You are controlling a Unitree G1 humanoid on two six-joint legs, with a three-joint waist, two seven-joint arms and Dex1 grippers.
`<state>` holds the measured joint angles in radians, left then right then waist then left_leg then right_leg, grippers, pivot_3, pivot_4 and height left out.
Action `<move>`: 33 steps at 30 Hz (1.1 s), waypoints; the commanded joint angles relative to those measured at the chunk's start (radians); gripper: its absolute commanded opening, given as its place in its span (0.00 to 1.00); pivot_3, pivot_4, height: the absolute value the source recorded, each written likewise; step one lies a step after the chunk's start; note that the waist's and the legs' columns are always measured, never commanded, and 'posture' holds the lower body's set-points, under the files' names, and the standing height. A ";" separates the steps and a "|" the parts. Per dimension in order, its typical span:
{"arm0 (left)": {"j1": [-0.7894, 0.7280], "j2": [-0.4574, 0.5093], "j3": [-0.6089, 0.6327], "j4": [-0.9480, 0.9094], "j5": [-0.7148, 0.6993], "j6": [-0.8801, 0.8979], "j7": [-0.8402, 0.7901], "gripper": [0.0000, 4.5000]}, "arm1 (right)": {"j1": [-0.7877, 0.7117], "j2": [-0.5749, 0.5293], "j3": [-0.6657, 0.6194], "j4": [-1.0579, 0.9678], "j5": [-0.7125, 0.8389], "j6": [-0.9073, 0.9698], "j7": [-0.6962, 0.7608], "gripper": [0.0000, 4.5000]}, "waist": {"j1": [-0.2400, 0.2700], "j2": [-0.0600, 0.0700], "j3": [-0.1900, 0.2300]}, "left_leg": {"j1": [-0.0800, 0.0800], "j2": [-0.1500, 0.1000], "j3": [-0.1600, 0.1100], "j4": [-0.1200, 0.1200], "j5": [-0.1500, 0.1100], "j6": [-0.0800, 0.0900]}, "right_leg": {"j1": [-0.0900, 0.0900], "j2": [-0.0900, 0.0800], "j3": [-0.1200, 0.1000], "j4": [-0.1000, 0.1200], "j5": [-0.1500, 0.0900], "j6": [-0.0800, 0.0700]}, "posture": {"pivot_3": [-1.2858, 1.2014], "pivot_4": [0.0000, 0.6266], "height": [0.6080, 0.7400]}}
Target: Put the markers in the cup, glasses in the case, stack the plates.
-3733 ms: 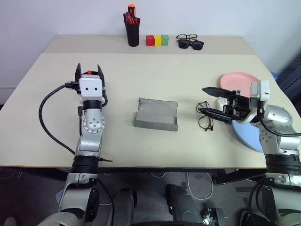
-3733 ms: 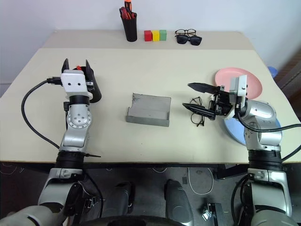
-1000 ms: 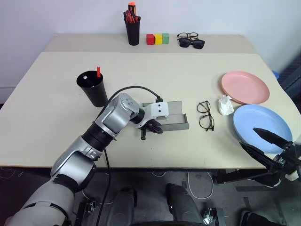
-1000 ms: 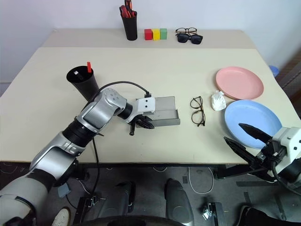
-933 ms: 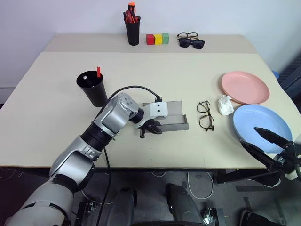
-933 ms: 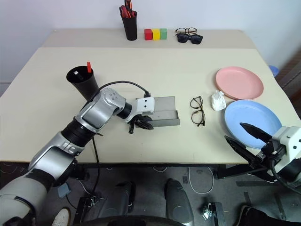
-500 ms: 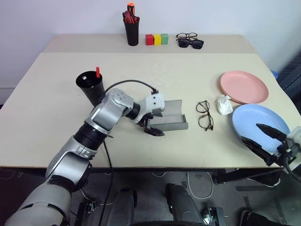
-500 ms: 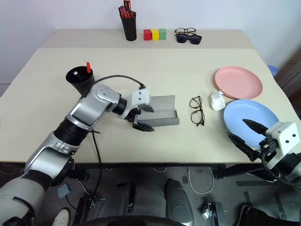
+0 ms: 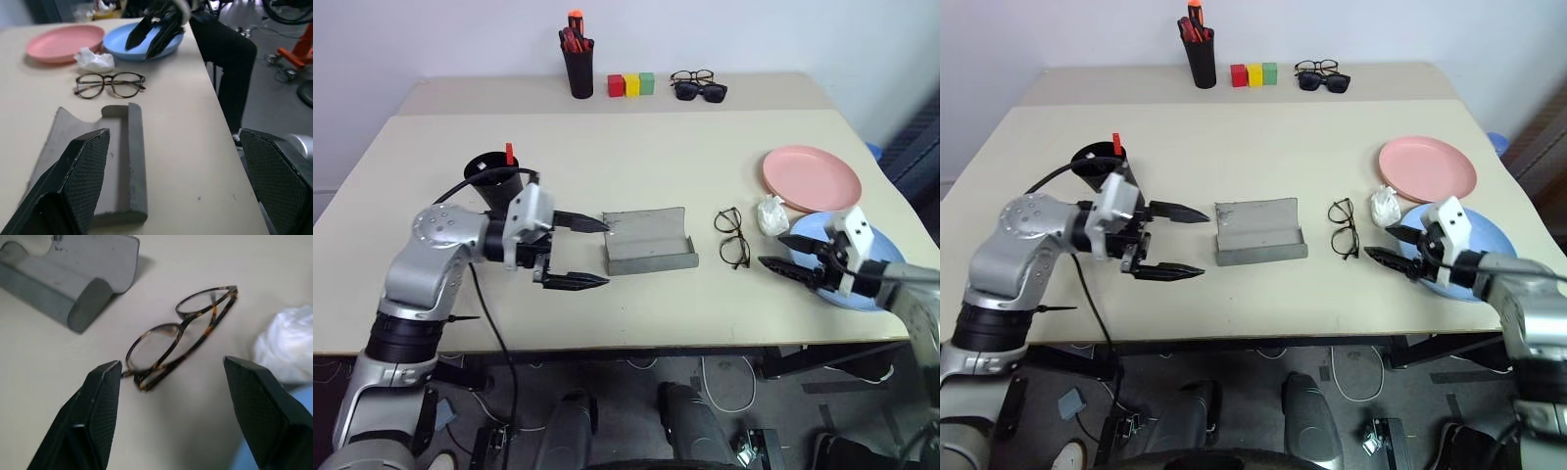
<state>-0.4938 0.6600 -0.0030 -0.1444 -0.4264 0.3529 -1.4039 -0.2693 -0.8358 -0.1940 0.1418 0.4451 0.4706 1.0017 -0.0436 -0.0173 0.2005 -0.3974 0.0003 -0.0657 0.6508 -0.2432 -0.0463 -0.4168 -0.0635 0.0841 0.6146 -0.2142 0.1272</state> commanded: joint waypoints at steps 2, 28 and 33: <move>0.081 0.027 0.077 -0.048 -0.050 -0.074 0.009 0.95 | -0.125 0.014 0.069 0.131 -0.032 -0.004 0.064 0.74 | 0.000 0.000 0.000 | 0.001 0.000 0.000 -0.001 0.000 0.000 | 0.000 0.000 0.000 0.000 0.000 0.000 | 0.52 0.24 1.00; 0.229 0.078 0.070 -0.157 -0.120 -0.062 0.087 0.95 | -0.428 0.125 0.190 0.458 -0.139 -0.002 0.189 0.74 | -0.005 0.001 0.000 | 0.005 0.000 0.000 -0.002 0.000 0.000 | 0.003 0.000 0.000 0.000 0.000 0.000 | 0.52 0.24 1.00; 0.240 0.080 0.067 -0.176 -0.126 -0.058 0.106 0.95 | -0.451 0.136 0.200 0.482 -0.156 -0.005 0.206 0.74 | -0.004 0.001 0.000 | 0.005 0.000 0.000 -0.002 0.000 0.000 | 0.003 0.000 0.000 0.000 0.000 0.000 | 0.52 0.24 1.00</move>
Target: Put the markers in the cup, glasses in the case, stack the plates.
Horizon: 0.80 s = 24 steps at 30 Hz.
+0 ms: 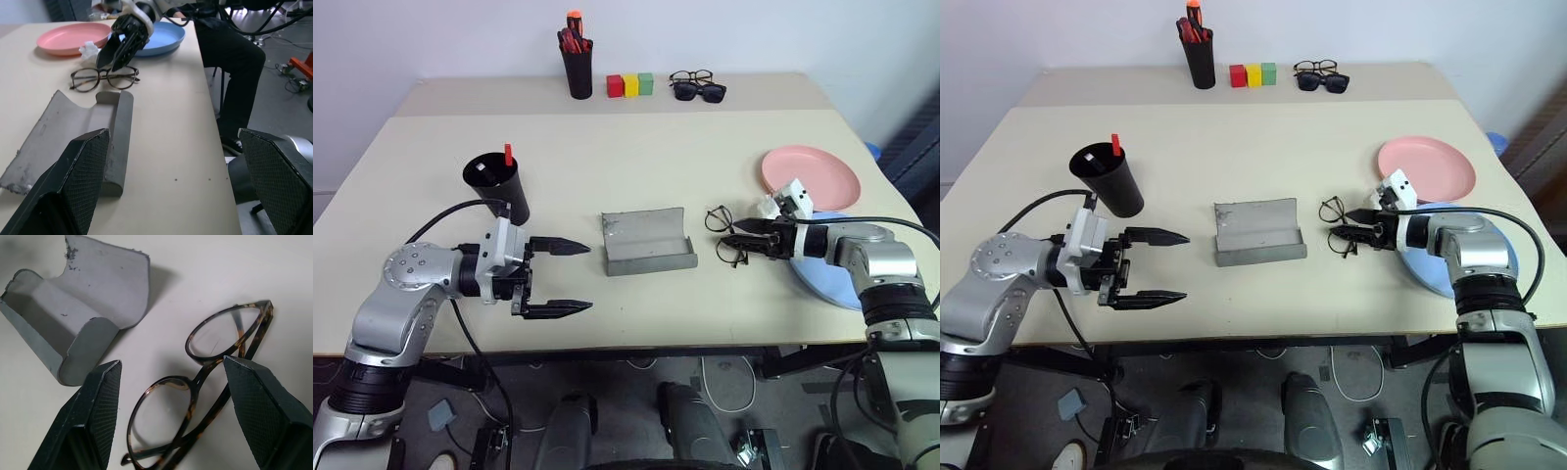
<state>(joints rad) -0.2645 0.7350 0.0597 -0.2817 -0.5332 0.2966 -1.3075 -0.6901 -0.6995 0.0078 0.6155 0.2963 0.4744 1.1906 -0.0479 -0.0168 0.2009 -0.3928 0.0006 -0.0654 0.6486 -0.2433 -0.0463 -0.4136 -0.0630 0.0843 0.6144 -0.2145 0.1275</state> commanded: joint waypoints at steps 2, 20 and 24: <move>0.015 0.007 0.005 -0.046 -0.021 0.000 0.016 0.95 | -0.038 0.003 0.003 0.020 -0.015 -0.011 0.021 0.74 | 0.000 0.000 0.000 | 0.000 0.000 0.000 0.000 0.000 0.000 | 0.000 0.000 0.000 0.000 0.000 0.000 | 0.52 0.24 1.00; 0.057 0.010 0.015 -0.113 -0.039 0.035 0.093 0.95 | -0.087 0.035 0.011 0.094 -0.060 -0.045 0.038 0.74 | -0.017 0.000 0.000 | 0.000 0.000 0.000 0.000 0.000 0.000 | 0.000 0.000 0.000 0.000 0.000 0.000 | 0.52 0.24 1.00; 0.071 0.011 0.020 -0.132 -0.045 0.045 0.117 0.95 | -0.102 0.046 0.011 0.127 -0.071 -0.065 0.036 0.74 | -0.023 0.000 0.000 | 0.000 0.000 0.000 0.000 0.000 0.000 | 0.000 0.000 0.000 0.000 0.000 0.000 | 0.52 0.24 1.00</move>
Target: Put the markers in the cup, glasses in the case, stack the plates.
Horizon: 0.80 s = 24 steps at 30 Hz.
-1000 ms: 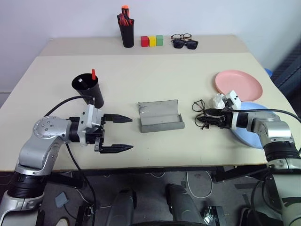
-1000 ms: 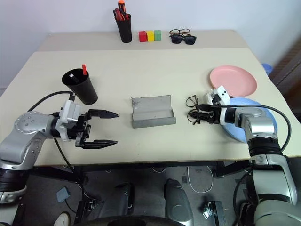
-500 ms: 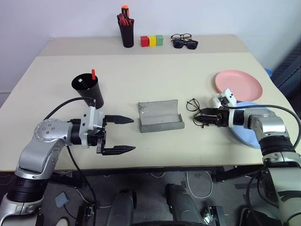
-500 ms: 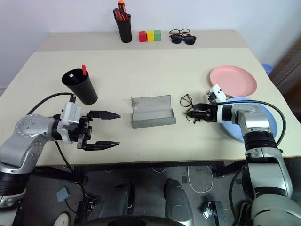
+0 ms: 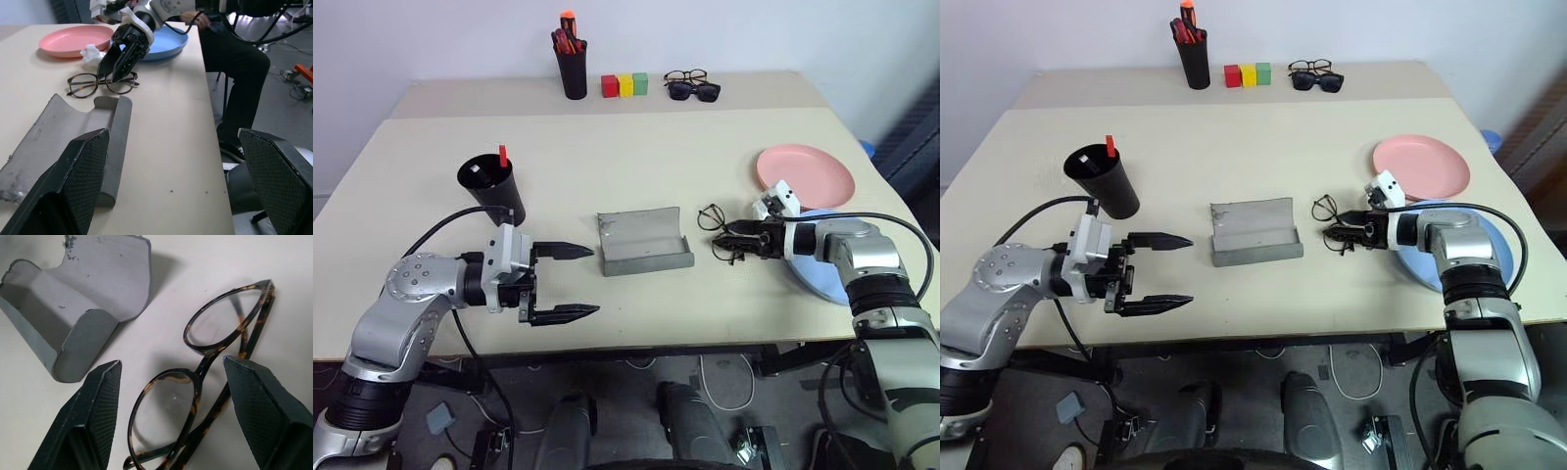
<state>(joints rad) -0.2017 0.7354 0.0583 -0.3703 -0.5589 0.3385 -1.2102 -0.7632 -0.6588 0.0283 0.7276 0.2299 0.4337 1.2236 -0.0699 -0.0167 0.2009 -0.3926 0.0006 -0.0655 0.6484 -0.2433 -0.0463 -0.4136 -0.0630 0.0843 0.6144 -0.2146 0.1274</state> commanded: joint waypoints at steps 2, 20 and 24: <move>0.017 0.012 0.025 -0.052 -0.021 0.006 0.031 0.97 | -0.037 0.012 -0.010 0.031 -0.011 -0.033 0.003 0.63 | -0.002 0.000 0.000 | 0.000 0.000 0.000 0.000 0.000 0.000 | 0.000 0.000 0.000 0.000 0.000 0.000 | 0.52 0.24 1.00; 0.060 0.024 0.030 -0.078 -0.027 0.002 0.100 0.97 | -0.070 0.012 -0.044 0.034 -0.008 -0.132 0.009 0.01 | -0.001 0.000 0.000 | 0.002 0.000 0.000 0.000 0.000 0.000 | 0.003 0.000 0.000 -0.002 0.000 0.000 | 0.52 0.24 1.00; 0.066 0.019 0.025 -0.065 -0.023 -0.005 0.106 0.97 | -0.081 0.024 -0.096 -0.061 0.052 -0.182 0.017 0.01 | -0.001 0.001 0.001 | 0.002 0.000 0.000 -0.001 0.000 0.000 | 0.002 0.000 0.000 -0.002 0.000 0.000 | 0.52 0.24 1.00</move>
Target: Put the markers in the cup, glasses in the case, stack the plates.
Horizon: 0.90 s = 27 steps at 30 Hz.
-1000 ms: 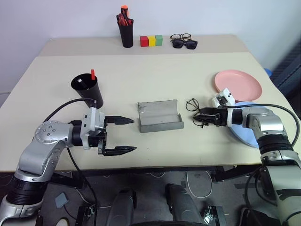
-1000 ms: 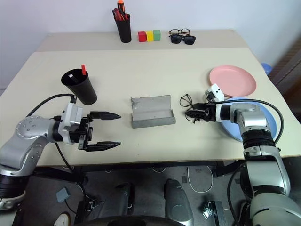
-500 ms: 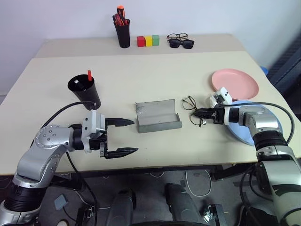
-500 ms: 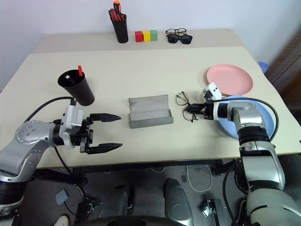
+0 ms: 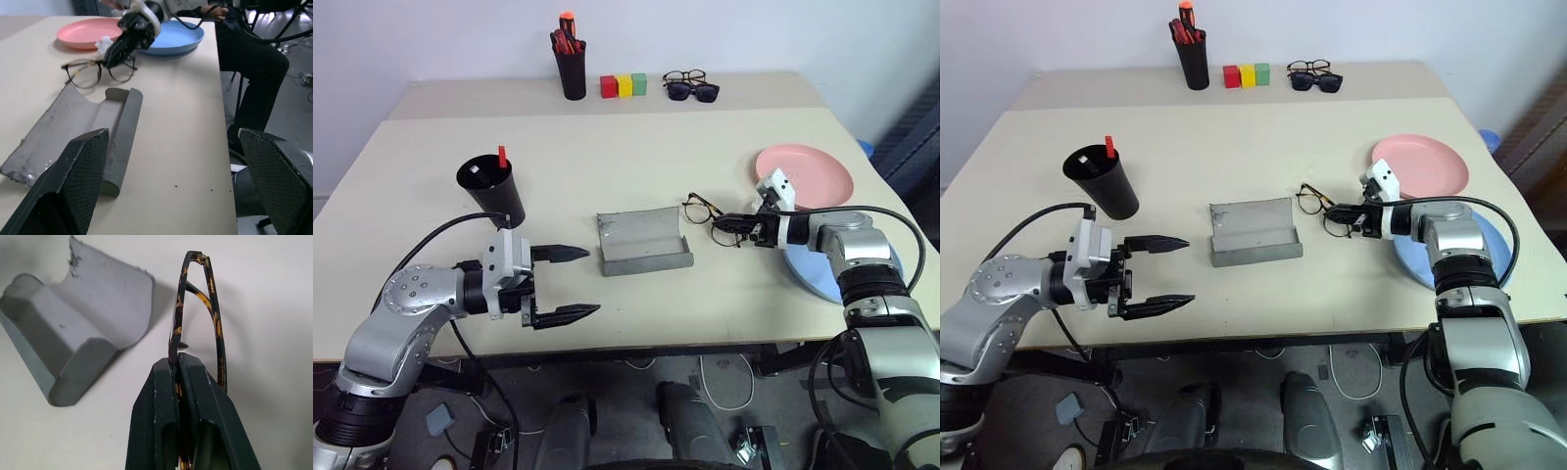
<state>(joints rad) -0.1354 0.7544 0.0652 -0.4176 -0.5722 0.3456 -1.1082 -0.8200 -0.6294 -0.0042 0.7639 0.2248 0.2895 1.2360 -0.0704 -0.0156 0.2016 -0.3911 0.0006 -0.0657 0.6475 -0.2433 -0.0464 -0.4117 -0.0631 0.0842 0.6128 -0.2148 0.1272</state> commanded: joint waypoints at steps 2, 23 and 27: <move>0.006 -0.006 0.016 -0.011 -0.007 -0.019 0.007 0.97 | -0.025 0.008 -0.081 -0.171 0.088 -0.039 0.004 0.01 | -0.002 0.000 0.000 | 0.000 0.000 0.000 -0.001 0.000 0.000 | 0.000 0.000 0.000 0.000 0.000 0.000 | 0.52 0.24 1.00; 0.080 0.008 0.059 0.046 0.005 -0.090 -0.027 0.97 | 0.096 0.209 0.051 -0.460 0.135 -0.041 -0.010 0.01 | 0.000 0.001 0.001 | -0.001 0.000 0.000 -0.002 0.000 0.000 | -0.003 0.000 0.000 0.000 -0.001 -0.001 | 0.52 0.24 1.00; 0.093 0.004 0.059 0.044 0.007 -0.102 -0.023 0.97 | 0.115 0.212 0.078 -0.469 0.119 -0.054 -0.013 0.01 | 0.000 0.001 0.001 | -0.001 0.000 0.000 -0.003 0.000 0.000 | -0.003 0.000 0.000 0.000 -0.001 -0.001 | 0.52 0.24 1.00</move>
<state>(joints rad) -0.0462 0.7558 0.0987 -0.3606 -0.5659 0.2664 -1.1307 -0.7042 -0.4159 0.0722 0.3464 0.3462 0.2595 1.2218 -0.0700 -0.0148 0.2021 -0.3923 0.0010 -0.0658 0.6450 -0.2434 -0.0464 -0.4145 -0.0629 0.0841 0.6129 -0.2154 0.1262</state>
